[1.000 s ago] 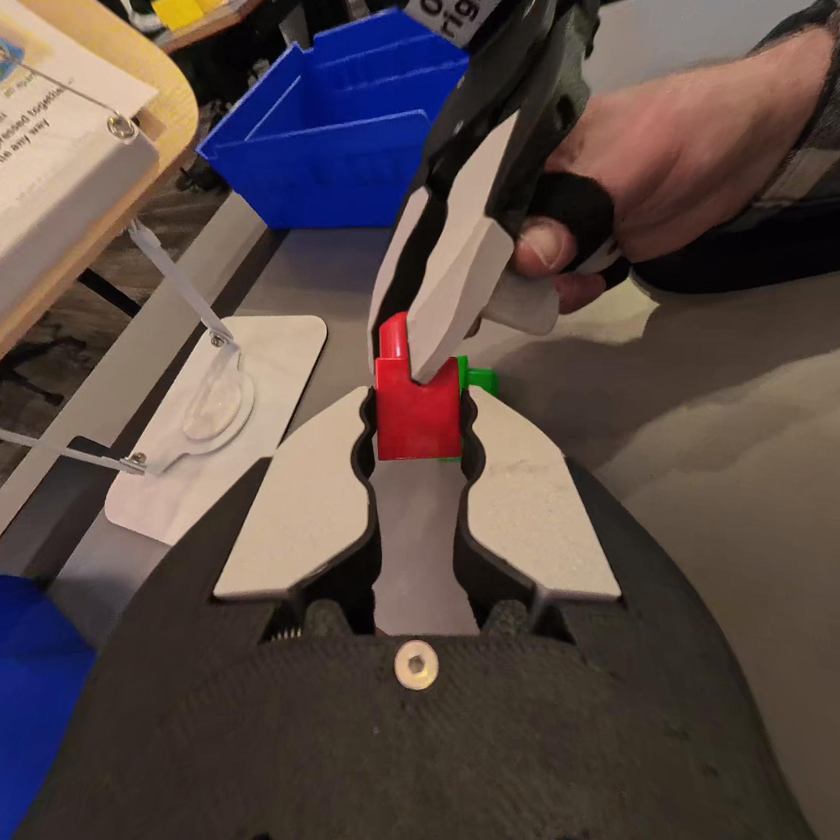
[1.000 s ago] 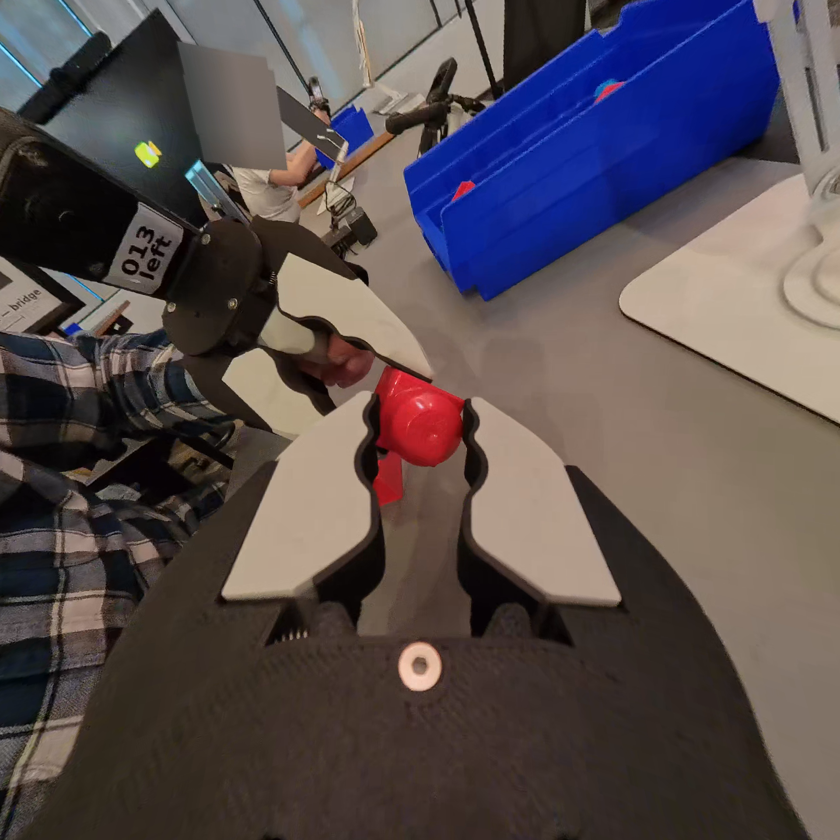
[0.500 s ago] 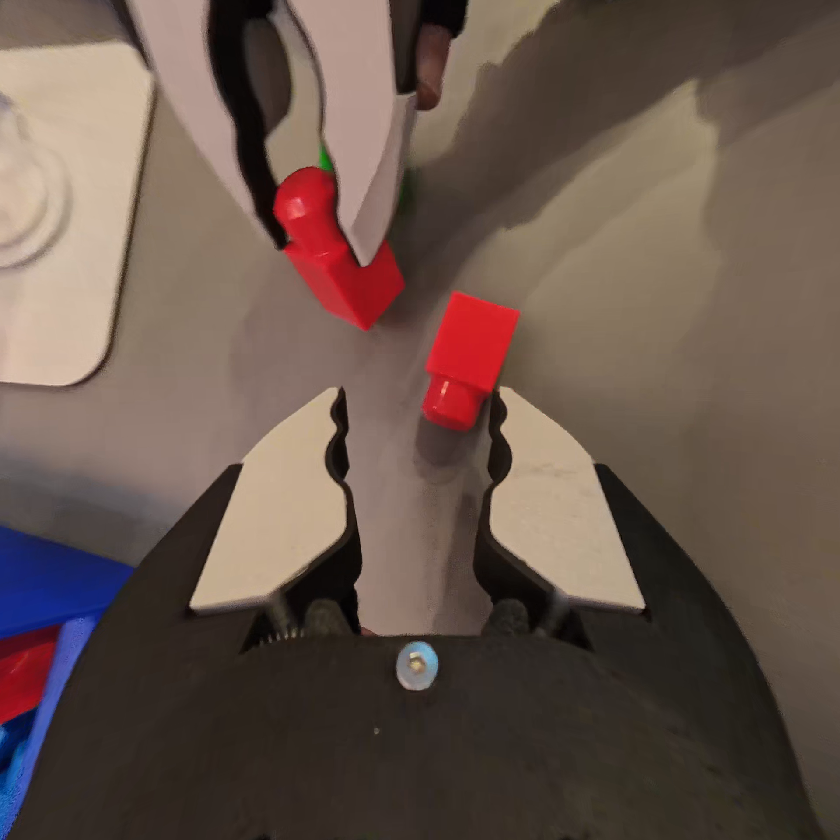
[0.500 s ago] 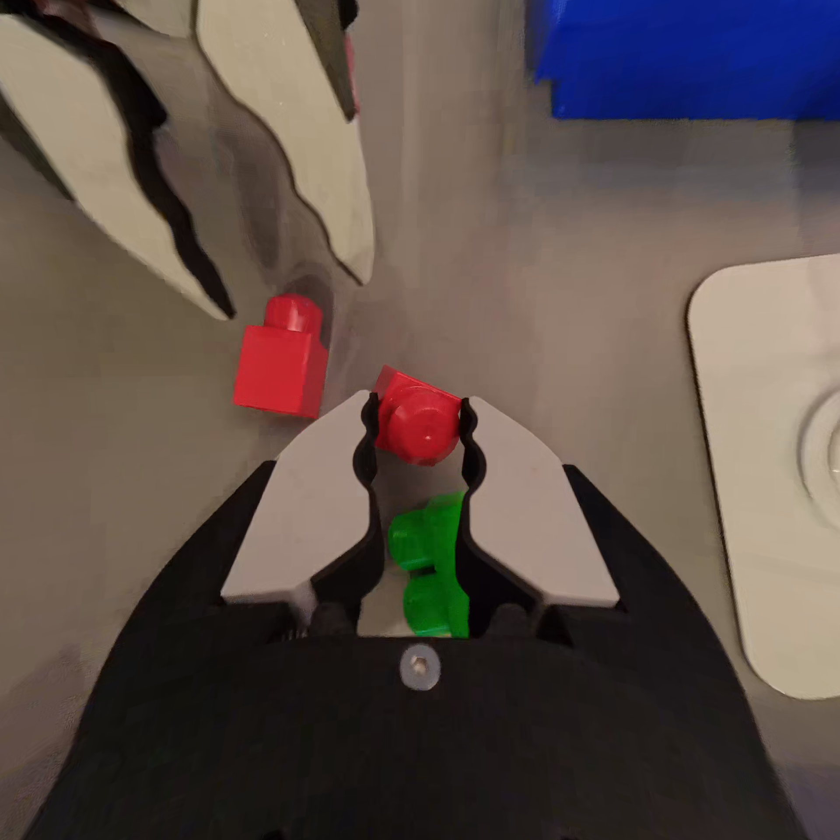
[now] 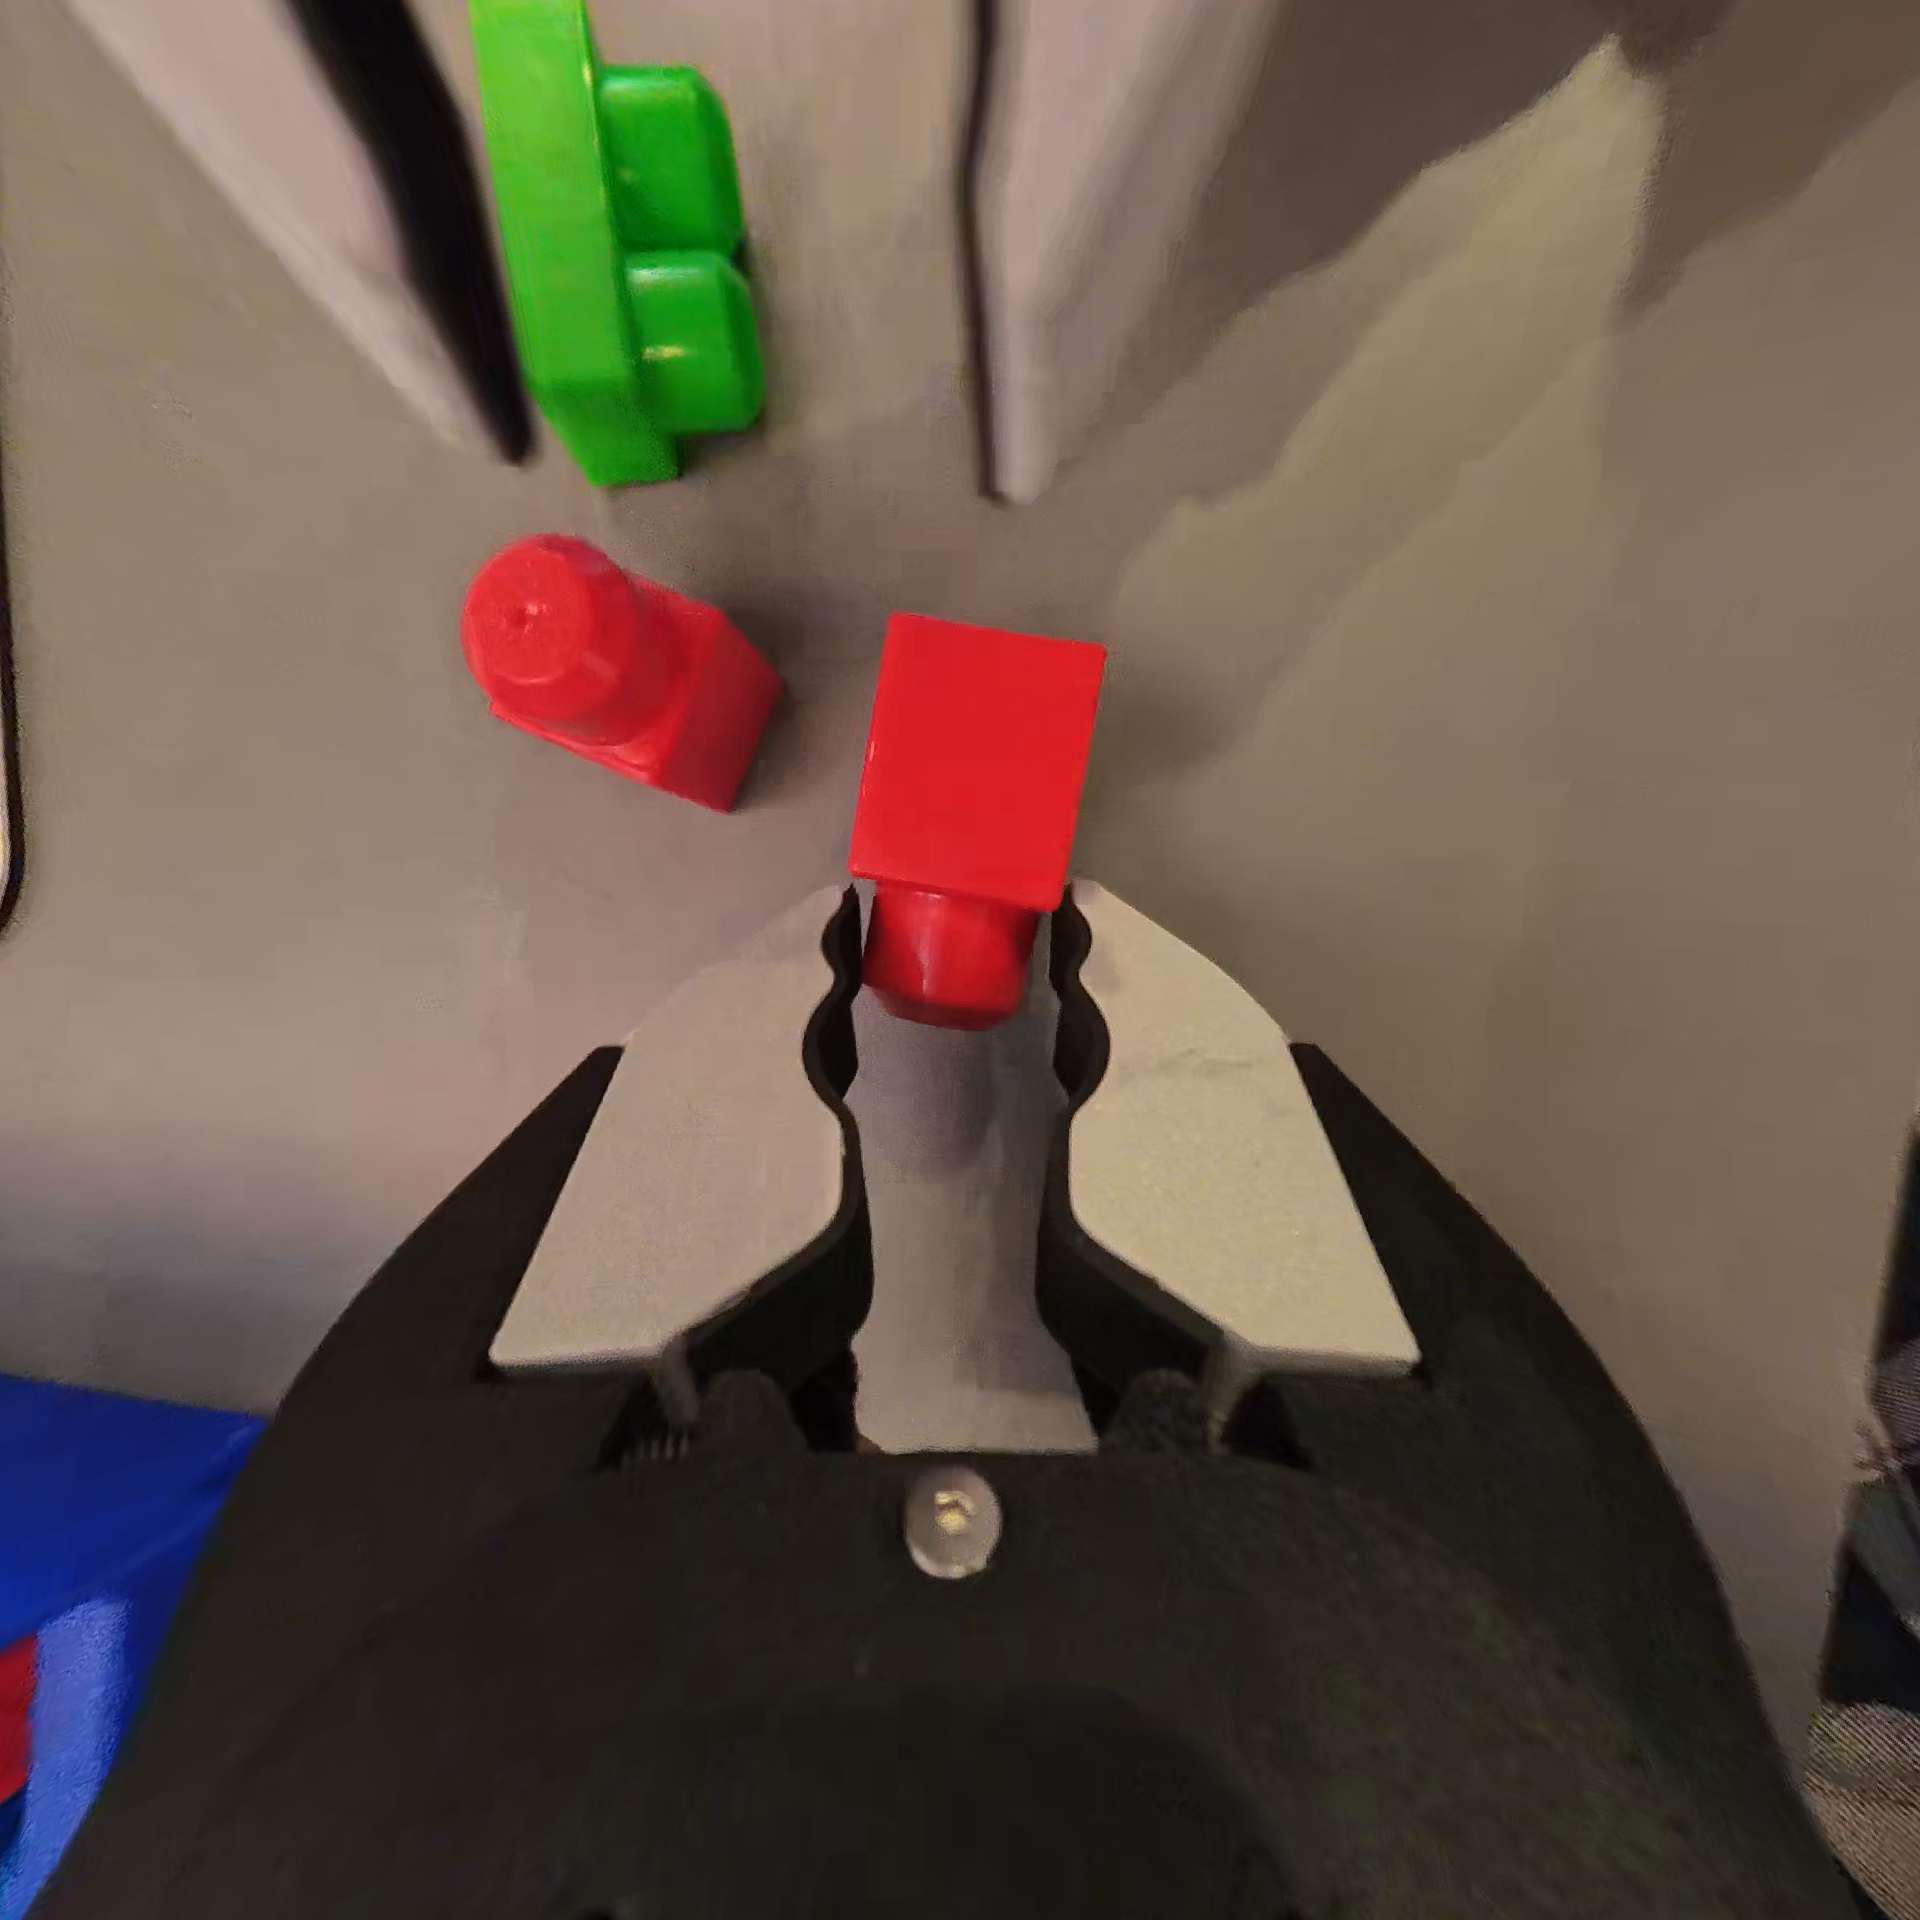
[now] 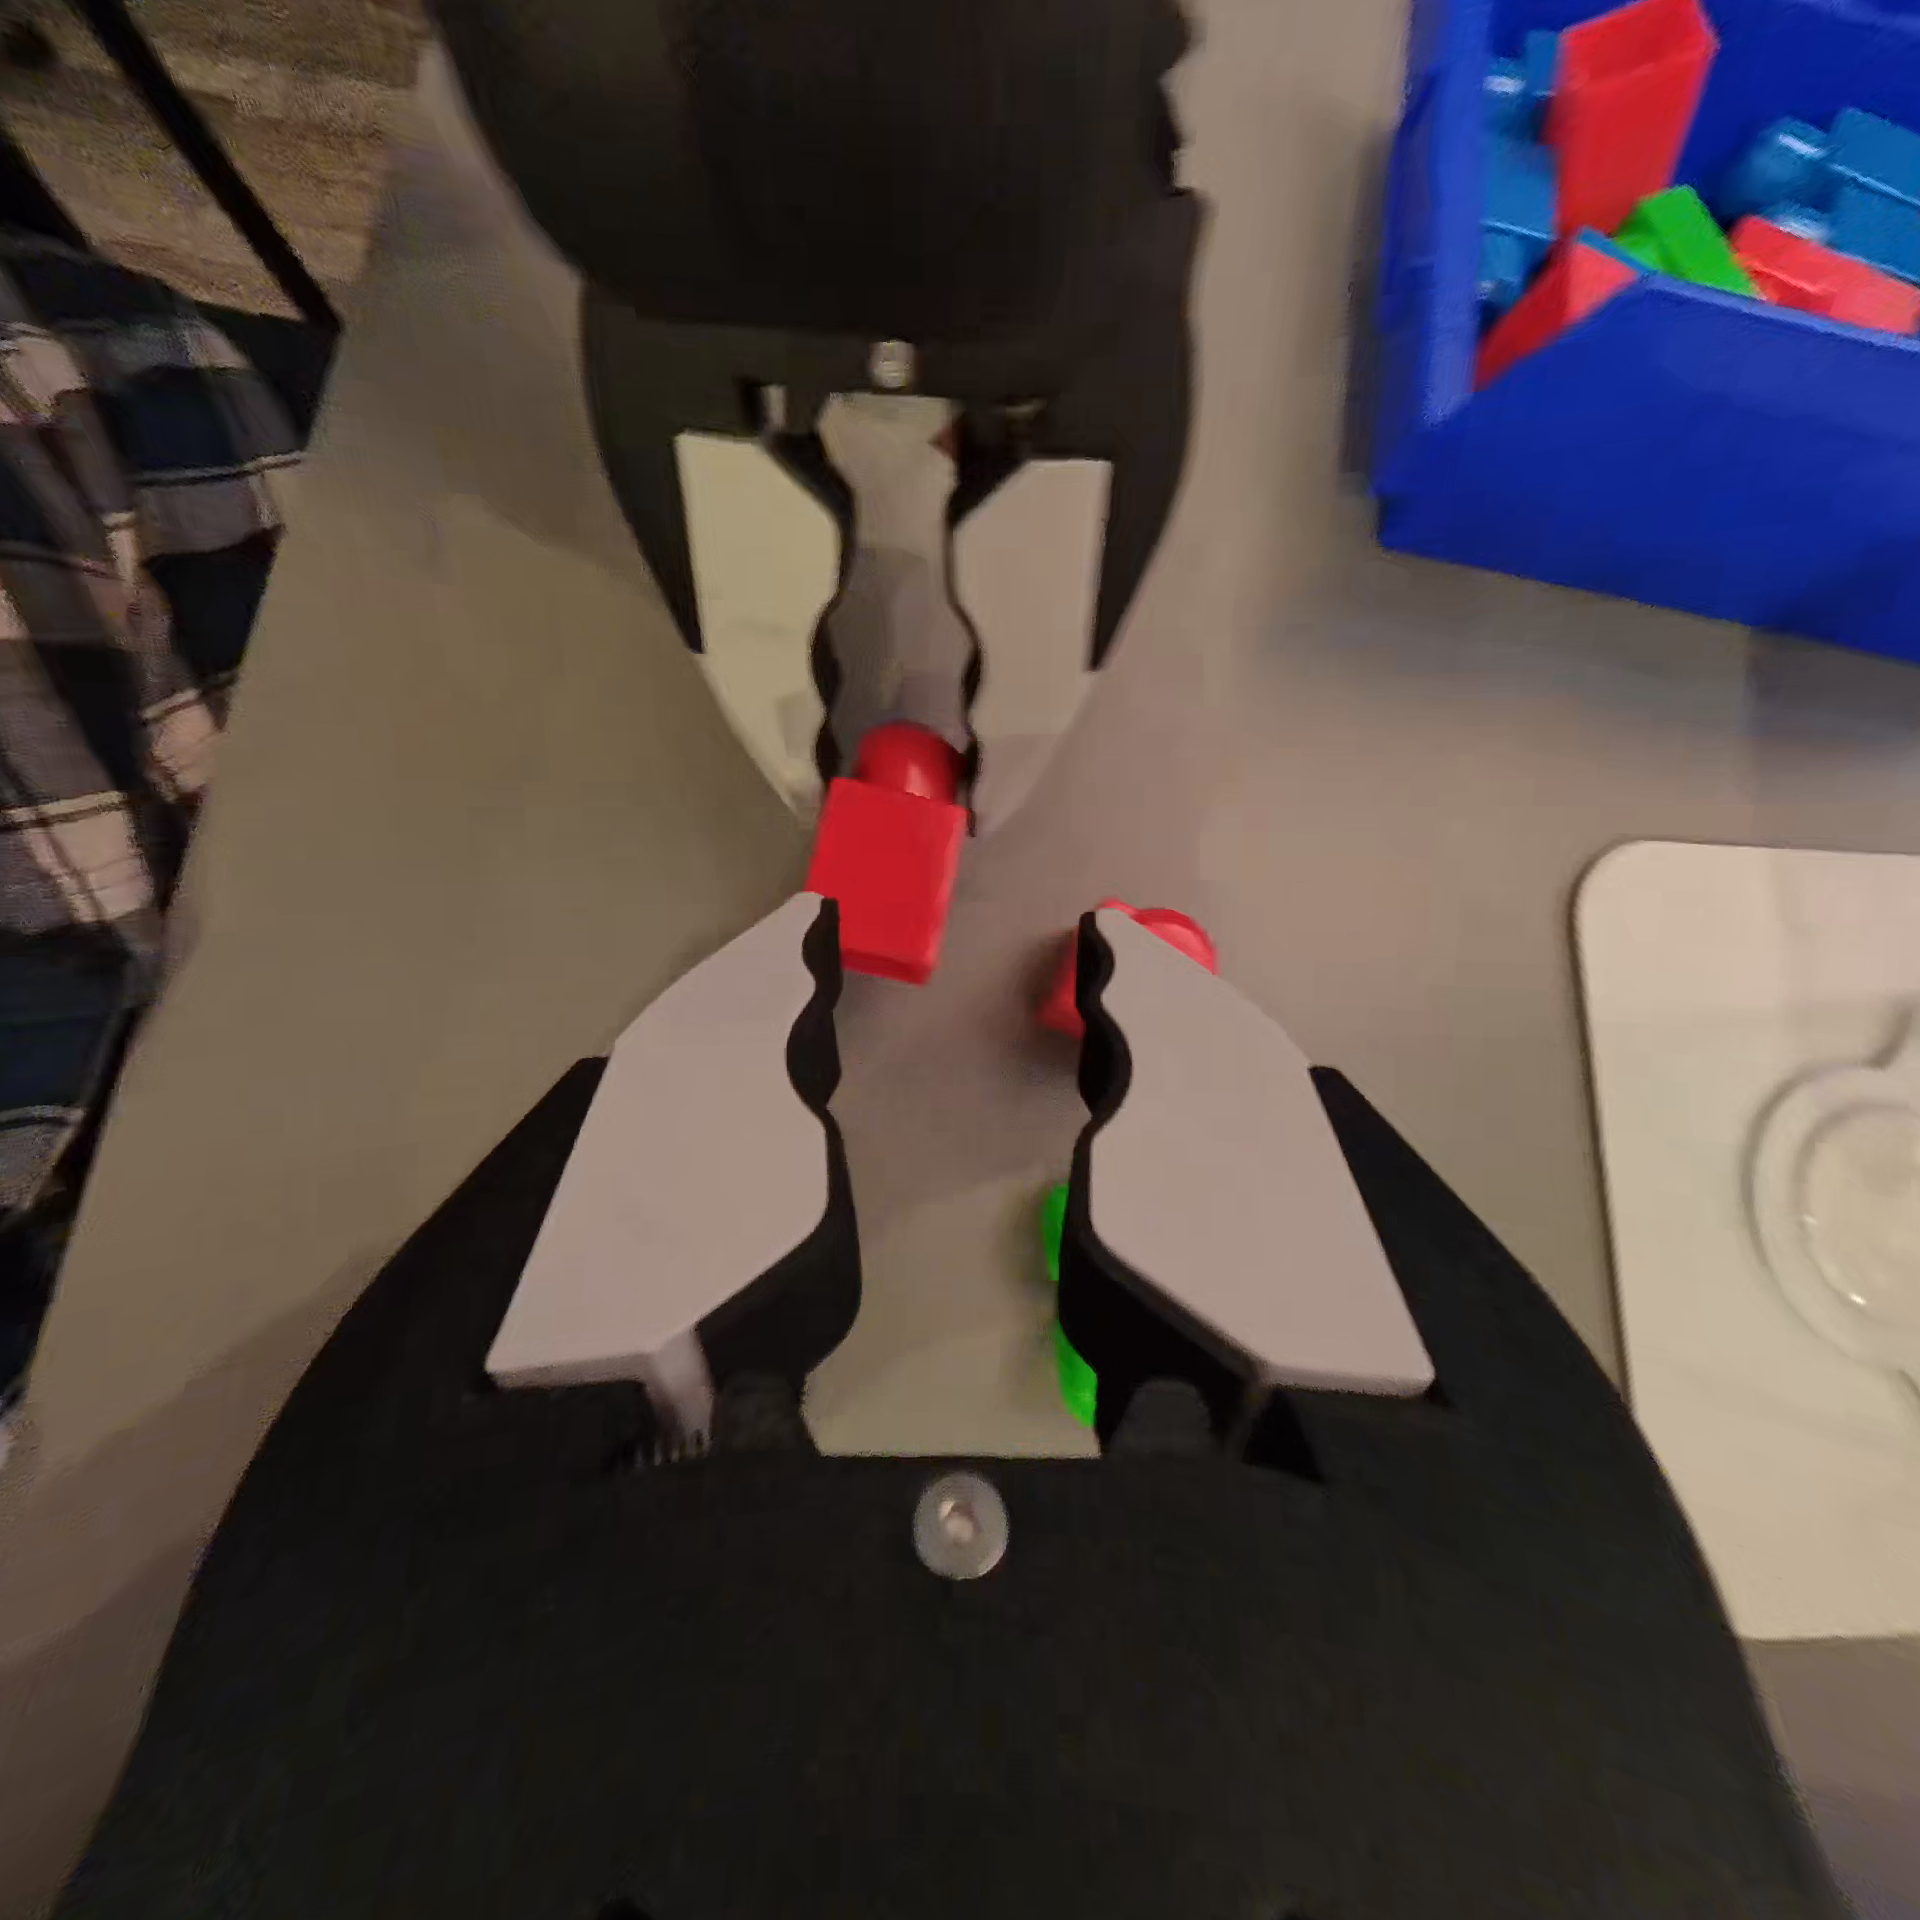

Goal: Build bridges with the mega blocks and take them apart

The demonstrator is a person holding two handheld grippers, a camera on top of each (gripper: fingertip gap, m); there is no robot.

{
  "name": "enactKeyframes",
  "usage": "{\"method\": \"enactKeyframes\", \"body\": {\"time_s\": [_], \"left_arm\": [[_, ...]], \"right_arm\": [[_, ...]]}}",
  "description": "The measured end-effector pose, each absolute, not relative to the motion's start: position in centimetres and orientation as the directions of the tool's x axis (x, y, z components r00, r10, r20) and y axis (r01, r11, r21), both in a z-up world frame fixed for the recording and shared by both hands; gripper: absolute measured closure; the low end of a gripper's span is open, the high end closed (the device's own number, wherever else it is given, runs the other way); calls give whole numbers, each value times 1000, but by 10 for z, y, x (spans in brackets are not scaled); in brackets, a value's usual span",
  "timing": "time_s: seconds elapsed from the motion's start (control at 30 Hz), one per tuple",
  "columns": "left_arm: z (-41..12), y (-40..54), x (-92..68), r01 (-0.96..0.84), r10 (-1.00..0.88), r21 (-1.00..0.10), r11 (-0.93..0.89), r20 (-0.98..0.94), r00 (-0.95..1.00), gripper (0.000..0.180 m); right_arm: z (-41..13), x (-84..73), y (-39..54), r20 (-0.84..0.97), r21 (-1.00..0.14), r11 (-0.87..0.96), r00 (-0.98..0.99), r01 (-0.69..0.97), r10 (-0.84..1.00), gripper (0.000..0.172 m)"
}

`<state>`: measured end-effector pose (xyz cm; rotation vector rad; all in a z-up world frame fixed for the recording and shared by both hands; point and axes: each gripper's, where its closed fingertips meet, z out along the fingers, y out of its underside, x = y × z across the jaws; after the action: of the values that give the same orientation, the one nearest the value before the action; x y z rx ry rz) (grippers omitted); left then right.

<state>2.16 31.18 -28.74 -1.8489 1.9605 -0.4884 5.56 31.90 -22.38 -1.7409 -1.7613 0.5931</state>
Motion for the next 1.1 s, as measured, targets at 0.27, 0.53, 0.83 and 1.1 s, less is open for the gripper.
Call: {"method": "enactKeyframes", "body": {"time_s": [0.27, 0.53, 0.83, 1.1], "left_arm": [[-263, 305, 37, -869, -990, -475, 136, -99, -100, 150], [-253, 303, 42, -852, -993, -511, 115, -58, -99, 150], [-231, 312, 51, -777, -998, -628, 46, -59, -12, 144], [-188, 310, 74, -350, -981, -916, -196, 178, 83, 140]], "right_arm": [[-244, 54, 295, 8, -624, -4, 11, 782, 1000, 151], [-236, 57, 294, 31, -684, -16, 51, 730, 998, 126], [-216, 61, 309, -66, -842, -125, 130, 525, 989, 138], [-187, 73, 310, -223, -952, -227, 43, 203, 974, 138]]}}
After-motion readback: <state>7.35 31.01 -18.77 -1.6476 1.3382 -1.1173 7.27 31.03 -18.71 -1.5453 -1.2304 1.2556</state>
